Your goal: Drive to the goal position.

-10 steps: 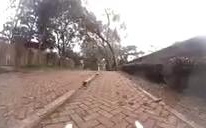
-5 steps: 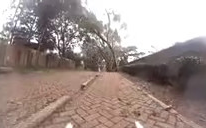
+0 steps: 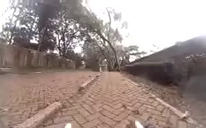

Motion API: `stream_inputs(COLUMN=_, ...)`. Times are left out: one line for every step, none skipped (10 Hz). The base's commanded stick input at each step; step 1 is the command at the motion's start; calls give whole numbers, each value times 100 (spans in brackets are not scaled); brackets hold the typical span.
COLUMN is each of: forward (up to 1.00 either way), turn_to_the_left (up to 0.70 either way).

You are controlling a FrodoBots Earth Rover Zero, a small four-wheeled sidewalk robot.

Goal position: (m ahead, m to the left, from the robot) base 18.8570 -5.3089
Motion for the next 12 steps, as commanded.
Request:
stream_inputs(forward=70, turn_to_the_left=0)
stream_inputs(forward=70, turn_to_the_left=0)
stream_inputs(forward=70, turn_to_the_left=-2)
stream_inputs(forward=70, turn_to_the_left=-24)
stream_inputs(forward=70, turn_to_the_left=-35)
stream_inputs(forward=70, turn_to_the_left=-35)
stream_inputs(forward=70, turn_to_the_left=1)
stream_inputs(forward=70, turn_to_the_left=8)
stream_inputs(forward=70, turn_to_the_left=16)
stream_inputs(forward=70, turn_to_the_left=9)
stream_inputs(forward=70, turn_to_the_left=8)
stream_inputs(forward=70, turn_to_the_left=3)
